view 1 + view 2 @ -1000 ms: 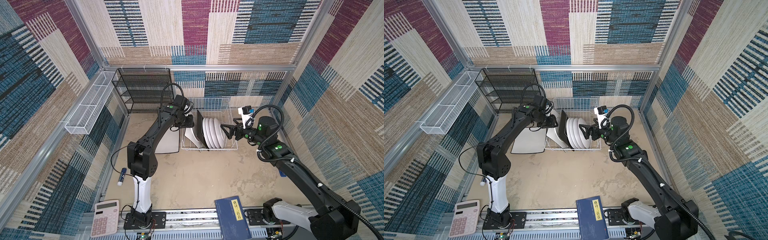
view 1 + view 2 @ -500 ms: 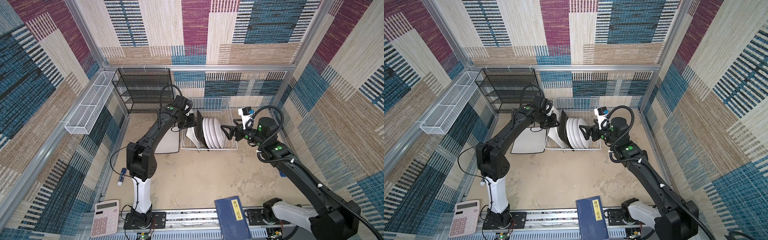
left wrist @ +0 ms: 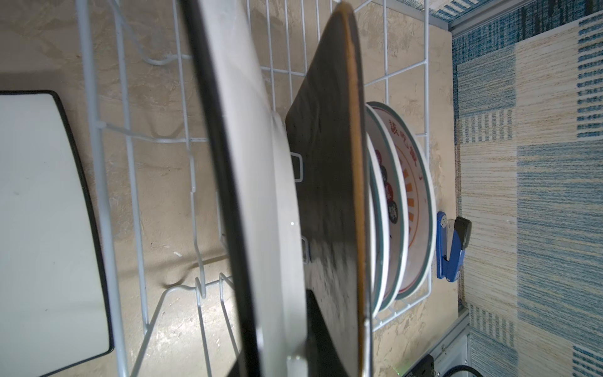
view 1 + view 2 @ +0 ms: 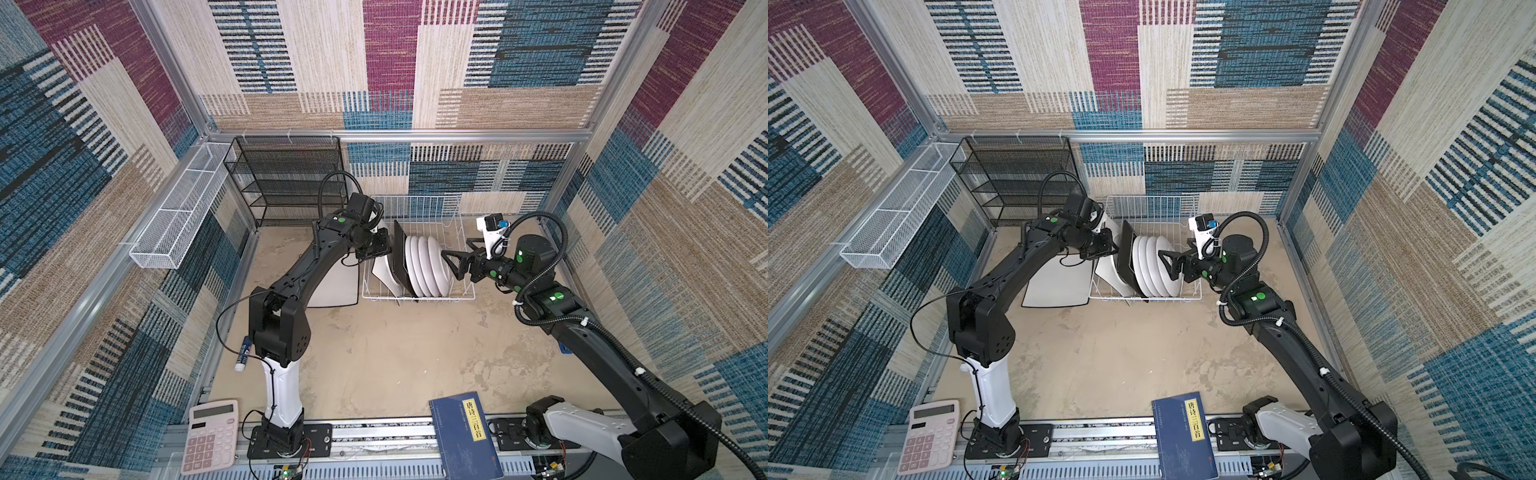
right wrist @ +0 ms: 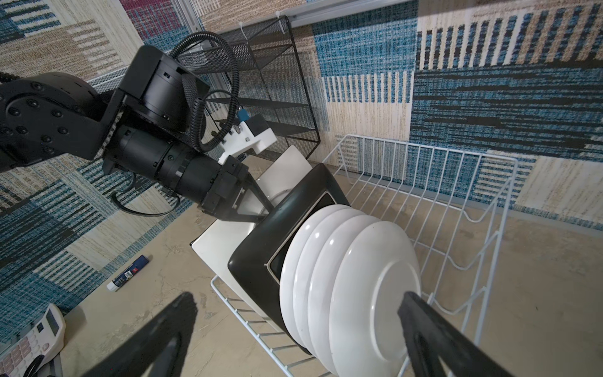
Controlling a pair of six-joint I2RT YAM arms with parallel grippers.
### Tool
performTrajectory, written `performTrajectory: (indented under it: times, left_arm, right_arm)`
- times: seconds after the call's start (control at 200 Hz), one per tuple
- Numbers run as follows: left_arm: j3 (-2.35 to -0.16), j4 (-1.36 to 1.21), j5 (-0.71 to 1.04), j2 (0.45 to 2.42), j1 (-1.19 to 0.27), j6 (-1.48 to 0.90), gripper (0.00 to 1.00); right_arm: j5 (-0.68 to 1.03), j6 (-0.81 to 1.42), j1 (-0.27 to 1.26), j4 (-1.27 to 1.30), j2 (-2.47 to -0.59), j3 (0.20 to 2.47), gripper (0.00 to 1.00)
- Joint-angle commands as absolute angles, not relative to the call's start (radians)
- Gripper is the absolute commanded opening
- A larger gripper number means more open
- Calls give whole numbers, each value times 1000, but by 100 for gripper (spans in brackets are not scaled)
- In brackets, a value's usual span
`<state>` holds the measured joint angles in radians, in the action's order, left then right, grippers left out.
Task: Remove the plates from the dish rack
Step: 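Close the left gripper on the rim of the white square plate, then lift the plate out of the rack with the left gripper toward the right gripper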
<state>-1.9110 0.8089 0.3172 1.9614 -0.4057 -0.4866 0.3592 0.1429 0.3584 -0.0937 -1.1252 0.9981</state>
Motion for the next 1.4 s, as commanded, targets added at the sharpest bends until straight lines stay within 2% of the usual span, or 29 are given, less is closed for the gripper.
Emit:
performTrajectory:
  times: [0.0,0.791,1.392]
  left_arm:
    - [-1915,790,309,1922,-402,-467,0]
    - [-1919,766,279,1747,-394,-471,0]
    - [-1935,832,155,1578,-374,-386,0]
  right_arm:
    - [361,155,359,-51,-1126,998,99]
    - [367,166,359,-32,-1138,1004,99]
    - [379,169,358,-27,-1135,1009,99]
